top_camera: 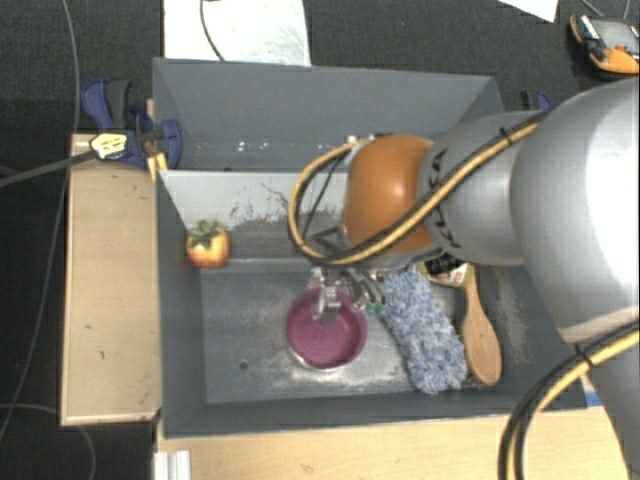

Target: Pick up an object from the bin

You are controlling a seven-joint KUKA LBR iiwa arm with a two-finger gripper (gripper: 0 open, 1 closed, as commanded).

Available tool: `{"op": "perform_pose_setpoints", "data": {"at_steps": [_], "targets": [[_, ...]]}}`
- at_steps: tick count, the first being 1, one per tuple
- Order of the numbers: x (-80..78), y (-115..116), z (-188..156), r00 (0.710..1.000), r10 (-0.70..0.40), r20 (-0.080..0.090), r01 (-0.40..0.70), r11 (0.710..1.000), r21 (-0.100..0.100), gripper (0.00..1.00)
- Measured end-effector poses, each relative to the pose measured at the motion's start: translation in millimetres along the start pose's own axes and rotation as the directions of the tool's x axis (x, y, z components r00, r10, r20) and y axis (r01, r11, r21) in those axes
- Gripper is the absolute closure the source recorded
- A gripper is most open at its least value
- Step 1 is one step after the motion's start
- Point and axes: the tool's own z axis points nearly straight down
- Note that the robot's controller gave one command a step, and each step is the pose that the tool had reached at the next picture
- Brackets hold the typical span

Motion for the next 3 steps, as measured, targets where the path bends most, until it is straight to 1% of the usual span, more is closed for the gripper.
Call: {"op": "perform_pose_setpoints", "data": {"at_steps": [1, 2, 3], "targets": [[47.7, 3.3, 4.2, 0.947, -0.321, 0.008, 0.321, 0.947, 0.0, 1.0], [3.8, 1.5, -19.6, 1.0, -0.025, 0.007, 0.025, 1.0, -0.001, 1.0], [17.1, 2.1, -127.2, 0.964, -0.267, 0.0, 0.267, 0.964, -0.001, 1.0]]}}
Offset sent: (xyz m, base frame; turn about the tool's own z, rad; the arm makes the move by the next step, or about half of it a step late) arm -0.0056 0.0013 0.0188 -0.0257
